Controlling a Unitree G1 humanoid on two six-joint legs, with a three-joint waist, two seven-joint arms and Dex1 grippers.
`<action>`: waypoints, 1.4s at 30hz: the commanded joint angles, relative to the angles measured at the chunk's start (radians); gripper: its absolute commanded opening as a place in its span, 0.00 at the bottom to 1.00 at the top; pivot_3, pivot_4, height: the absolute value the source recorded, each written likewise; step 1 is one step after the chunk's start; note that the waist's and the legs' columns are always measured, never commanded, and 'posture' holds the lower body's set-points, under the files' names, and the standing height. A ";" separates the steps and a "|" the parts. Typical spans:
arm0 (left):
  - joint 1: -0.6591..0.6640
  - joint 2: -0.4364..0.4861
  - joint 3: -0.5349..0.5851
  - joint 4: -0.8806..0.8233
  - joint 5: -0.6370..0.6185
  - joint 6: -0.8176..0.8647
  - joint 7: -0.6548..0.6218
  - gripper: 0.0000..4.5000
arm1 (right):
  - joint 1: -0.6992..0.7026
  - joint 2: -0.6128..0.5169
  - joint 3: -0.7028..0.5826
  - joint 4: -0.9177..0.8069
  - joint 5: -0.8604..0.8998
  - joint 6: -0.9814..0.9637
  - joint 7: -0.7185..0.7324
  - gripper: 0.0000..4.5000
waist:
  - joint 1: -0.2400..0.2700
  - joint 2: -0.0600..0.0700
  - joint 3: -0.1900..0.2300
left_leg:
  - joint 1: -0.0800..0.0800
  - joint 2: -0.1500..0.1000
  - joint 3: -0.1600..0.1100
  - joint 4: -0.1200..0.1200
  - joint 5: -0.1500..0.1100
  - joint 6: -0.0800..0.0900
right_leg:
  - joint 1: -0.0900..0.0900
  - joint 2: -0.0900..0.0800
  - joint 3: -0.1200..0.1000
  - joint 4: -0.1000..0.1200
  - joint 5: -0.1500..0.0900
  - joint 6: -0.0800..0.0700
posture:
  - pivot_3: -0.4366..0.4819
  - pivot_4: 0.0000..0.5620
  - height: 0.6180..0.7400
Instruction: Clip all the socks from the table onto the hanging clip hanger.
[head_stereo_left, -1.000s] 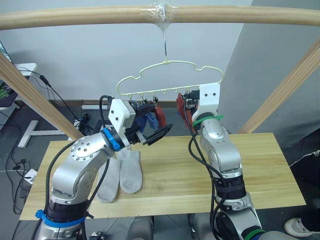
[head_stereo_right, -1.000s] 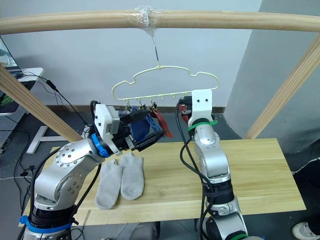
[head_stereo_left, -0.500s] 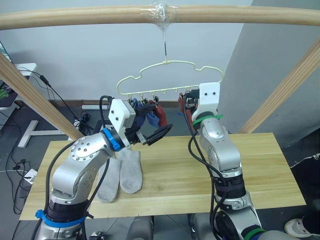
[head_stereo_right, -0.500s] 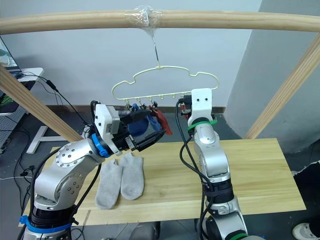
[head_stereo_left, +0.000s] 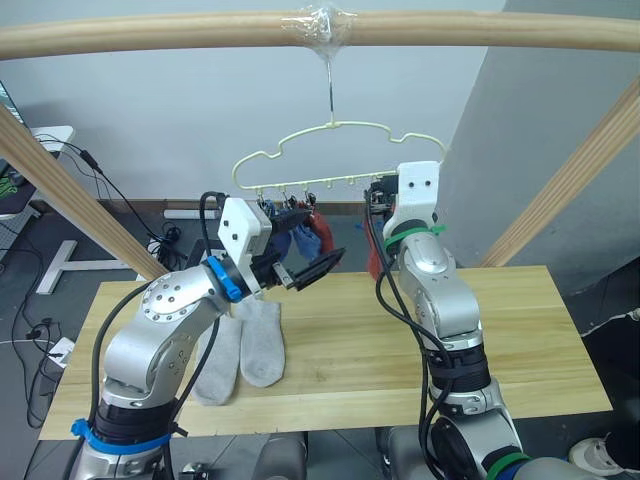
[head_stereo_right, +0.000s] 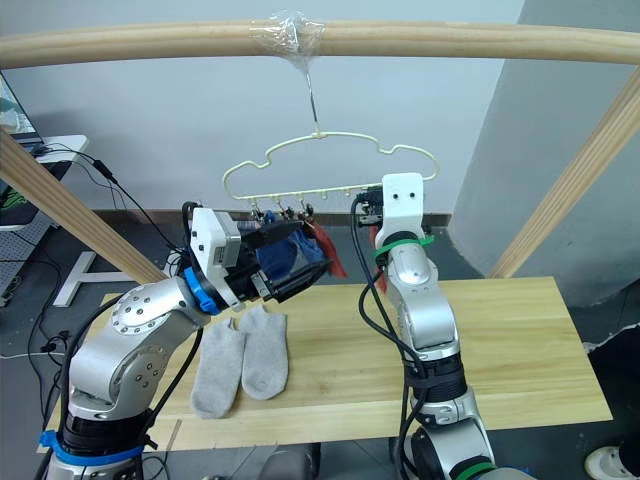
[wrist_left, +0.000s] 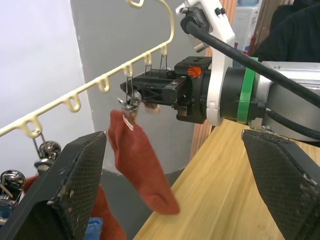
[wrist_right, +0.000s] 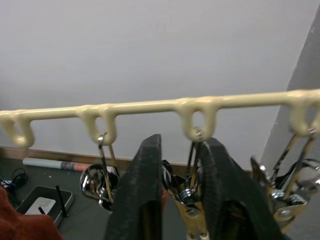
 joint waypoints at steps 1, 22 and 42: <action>-0.012 -0.008 0.007 -0.046 -0.028 -0.003 0.005 1.00 | -0.016 0.008 -0.002 -0.026 0.013 -0.023 -0.001 0.05 | 0.000 0.000 0.000 | 0.000 0.000 0.000 0.000 0.000 0.000 | 0.000 0.000 0.000 0.000 0.000 0.000 | 0.58 0.39 1.00; 0.311 -0.056 -0.015 0.215 0.279 -0.088 0.249 1.00 | -0.076 -0.235 -0.133 -0.121 0.282 0.334 0.306 0.00 | 0.002 0.000 0.000 | 0.001 0.000 -0.001 0.000 0.000 0.000 | 0.001 0.000 0.000 0.000 0.000 0.000 | 0.53 0.39 1.00; 0.264 -0.242 -0.027 0.556 0.384 0.003 0.379 1.00 | -0.126 -0.309 -0.147 -0.052 0.299 0.326 0.296 0.00 | 0.006 0.000 -0.001 | 0.001 -0.001 0.000 0.001 0.000 0.001 | 0.001 -0.001 0.000 0.000 0.000 0.000 | 0.52 0.40 1.00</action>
